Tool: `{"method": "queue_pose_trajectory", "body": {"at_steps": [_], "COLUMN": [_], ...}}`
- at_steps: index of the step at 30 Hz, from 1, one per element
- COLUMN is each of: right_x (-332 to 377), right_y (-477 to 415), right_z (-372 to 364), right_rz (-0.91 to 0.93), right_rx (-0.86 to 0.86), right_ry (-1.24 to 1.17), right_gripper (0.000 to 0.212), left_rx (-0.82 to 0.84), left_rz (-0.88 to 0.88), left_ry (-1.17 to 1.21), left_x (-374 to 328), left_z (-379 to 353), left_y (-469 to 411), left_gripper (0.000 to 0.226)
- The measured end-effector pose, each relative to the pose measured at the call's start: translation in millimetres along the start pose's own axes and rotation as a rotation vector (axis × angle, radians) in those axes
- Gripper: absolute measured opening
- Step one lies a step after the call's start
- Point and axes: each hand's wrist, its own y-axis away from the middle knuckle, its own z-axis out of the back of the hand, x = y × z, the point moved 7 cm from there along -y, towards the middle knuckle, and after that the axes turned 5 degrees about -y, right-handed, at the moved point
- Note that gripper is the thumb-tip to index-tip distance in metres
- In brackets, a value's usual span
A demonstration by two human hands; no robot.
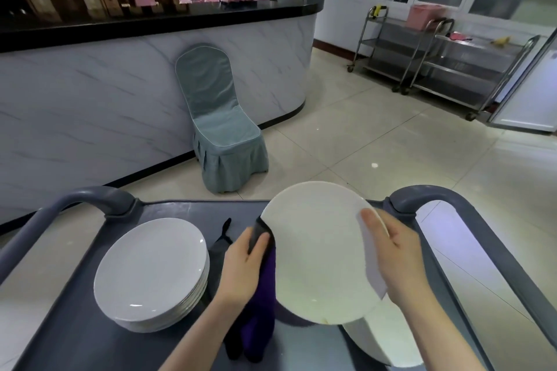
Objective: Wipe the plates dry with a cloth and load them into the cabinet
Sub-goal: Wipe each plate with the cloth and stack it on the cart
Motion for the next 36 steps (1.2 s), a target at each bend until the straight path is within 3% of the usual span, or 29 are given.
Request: {"method": "queue_pose_trajectory", "body": {"at_steps": [4, 10, 12, 15, 18, 21, 25, 27, 29, 31, 33, 36], "right_x": [10, 18, 22, 17, 5, 5, 6, 6, 3, -7, -21, -47], "right_y": [1, 10, 6, -1, 1, 5, 16, 15, 9, 6, 15, 34], "right_z": [-9, -48, -42, -19, -10, -22, -55, -52, -38, -27, -27, -41], "right_rz": [0.064, 0.211, 0.219, 0.117, 0.035, 0.076, 0.180, 0.182, 0.136, 0.058, -0.031, -0.182], "right_rx": [0.098, 0.412, 0.388, 0.179, 0.086, 0.227, 0.442, 0.394, 0.272, 0.086, -0.160, -0.366], "right_ry": [0.063, 0.267, 0.241, 0.064, 0.024, 0.089, 0.235, 0.193, 0.094, -0.032, -0.177, -0.363], "right_gripper": [0.030, 0.032, 0.033, 0.035, 0.030, 0.025, 0.044, 0.044, 0.036, 0.032, 0.042, 0.041], "left_rx": [-0.001, 0.283, 0.231, 0.006, -0.036, 0.076, 0.388, 0.337, 0.156, -0.018, -0.139, -0.281], "left_rz": [-0.072, -0.409, -0.345, -0.109, 0.015, -0.144, -0.371, -0.333, -0.224, -0.025, 0.242, 0.468], "left_ry": [-0.053, -0.381, -0.261, 0.010, 0.040, -0.075, -0.322, -0.289, -0.197, 0.024, 0.343, 0.426], "left_x": [-23, -66, -60, -28, -11, -34, -62, -56, -40, -12, 18, 46], "left_z": [8, -7, -3, 6, 6, 10, -16, -12, 3, 12, 0, -16], "left_y": [-13, -17, -15, -6, -1, -14, -17, -21, -25, -19, -2, 15], "left_gripper": [0.021, 0.026, 0.030, 0.024, 0.026, 0.026, 0.021, 0.022, 0.028, 0.029, 0.028, 0.030]}}
